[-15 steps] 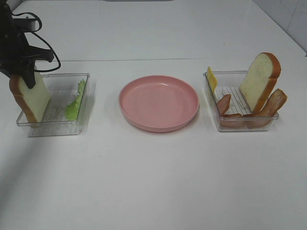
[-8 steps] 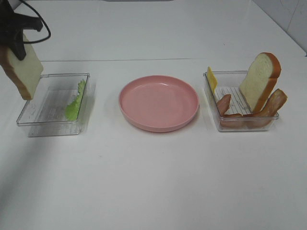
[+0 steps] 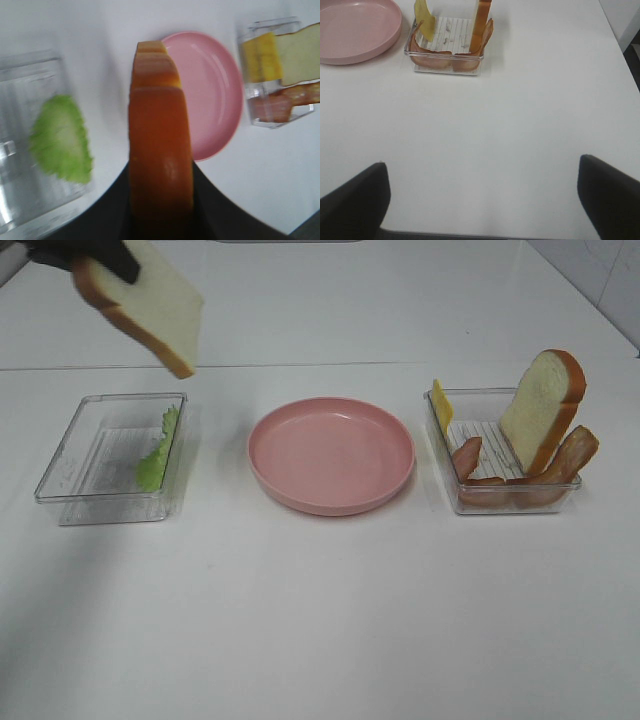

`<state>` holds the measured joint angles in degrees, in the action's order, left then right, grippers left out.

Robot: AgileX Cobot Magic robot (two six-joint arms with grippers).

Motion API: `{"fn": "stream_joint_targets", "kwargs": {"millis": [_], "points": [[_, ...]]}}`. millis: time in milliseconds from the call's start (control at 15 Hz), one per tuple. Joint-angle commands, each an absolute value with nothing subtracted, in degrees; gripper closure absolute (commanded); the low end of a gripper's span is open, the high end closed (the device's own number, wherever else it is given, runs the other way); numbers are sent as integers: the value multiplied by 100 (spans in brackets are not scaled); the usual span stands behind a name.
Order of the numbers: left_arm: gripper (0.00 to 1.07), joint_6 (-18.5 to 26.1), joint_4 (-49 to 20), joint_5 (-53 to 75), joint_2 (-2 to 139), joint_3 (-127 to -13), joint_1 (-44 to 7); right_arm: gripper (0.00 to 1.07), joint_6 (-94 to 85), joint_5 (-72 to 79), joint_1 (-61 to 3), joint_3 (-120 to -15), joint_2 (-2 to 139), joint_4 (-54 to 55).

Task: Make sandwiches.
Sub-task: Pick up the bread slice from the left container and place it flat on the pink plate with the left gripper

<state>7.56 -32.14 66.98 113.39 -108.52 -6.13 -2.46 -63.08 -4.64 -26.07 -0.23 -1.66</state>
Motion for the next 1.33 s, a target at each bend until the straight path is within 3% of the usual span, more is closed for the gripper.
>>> {"fn": "stream_joint_targets", "kwargs": {"millis": [67, 200, 533, 600, 667, 733, 1200, 1267, 1333], "points": [[107, 1043, -4005, 5867, 11929, -10852, -1387, 8, -281, -6297, -441, -2590, -195, -189], [107, 963, -4005, 5220, 12416, -10892, -1811, 8, -281, -6297, -441, -2590, -195, -189], [107, 556, -3919, 5363, 13579, -11975, -2406, 8, -281, -6297, -441, -2590, -195, -189], [107, 281, -3713, 5392, 13814, -12250, -2492, 8, -281, -6297, -441, -2590, -195, -189], [107, -286, -3335, 5374, 14032, -12485, -2550, 8, -281, -6297, -441, -2590, -195, -189], [107, -464, -3283, 5386, 14112, -12513, -2561, 8, -281, -6297, -441, -2590, -195, -189], [107, -647, -3295, 5523, 14524, -12502, -2653, 8, -281, -6297, -441, -2590, -195, -189], [106, -647, -3283, 5586, 14524, -12502, -2653, 8, -281, -6297, -441, -2590, -195, -189], [98, -647, -3266, 5638, 14524, -12502, -2653, 8, -281, -6297, -441, -2590, -195, -189]]}}
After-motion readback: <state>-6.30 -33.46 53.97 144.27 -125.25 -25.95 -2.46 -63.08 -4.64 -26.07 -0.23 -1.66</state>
